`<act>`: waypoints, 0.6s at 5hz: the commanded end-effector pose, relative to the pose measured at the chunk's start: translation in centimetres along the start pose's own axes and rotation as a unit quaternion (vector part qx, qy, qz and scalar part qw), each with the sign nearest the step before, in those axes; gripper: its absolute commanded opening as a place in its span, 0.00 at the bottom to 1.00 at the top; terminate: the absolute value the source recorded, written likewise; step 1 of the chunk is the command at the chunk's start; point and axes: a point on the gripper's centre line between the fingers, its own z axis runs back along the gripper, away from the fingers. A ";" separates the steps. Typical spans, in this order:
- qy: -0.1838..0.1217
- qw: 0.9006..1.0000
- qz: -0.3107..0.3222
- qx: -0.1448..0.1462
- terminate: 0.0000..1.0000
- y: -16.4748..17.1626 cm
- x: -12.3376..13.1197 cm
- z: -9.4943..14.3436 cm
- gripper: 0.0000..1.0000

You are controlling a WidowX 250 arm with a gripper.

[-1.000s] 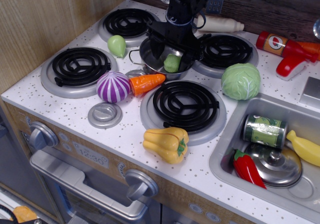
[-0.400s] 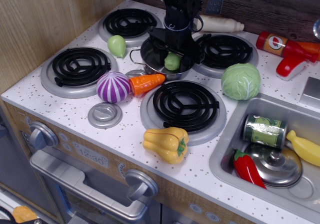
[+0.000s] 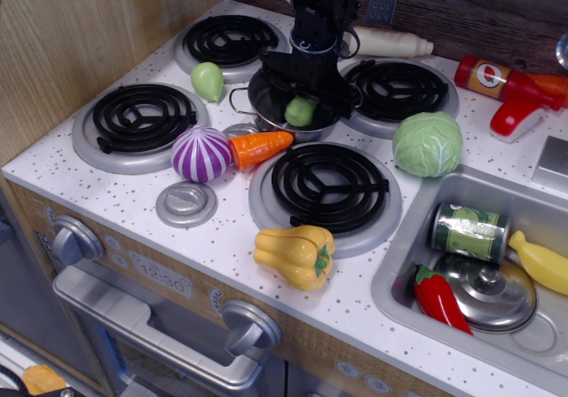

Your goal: Take broccoli out of pan

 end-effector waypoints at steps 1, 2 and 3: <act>-0.032 0.999 0.022 0.023 0.00 0.3 0.9 8.6 0.00; -0.011 0.999 0.032 0.027 0.00 0.4 -0.5 10.3 0.00; -0.004 0.999 0.039 0.006 0.00 0.2 -1.7 10.3 0.00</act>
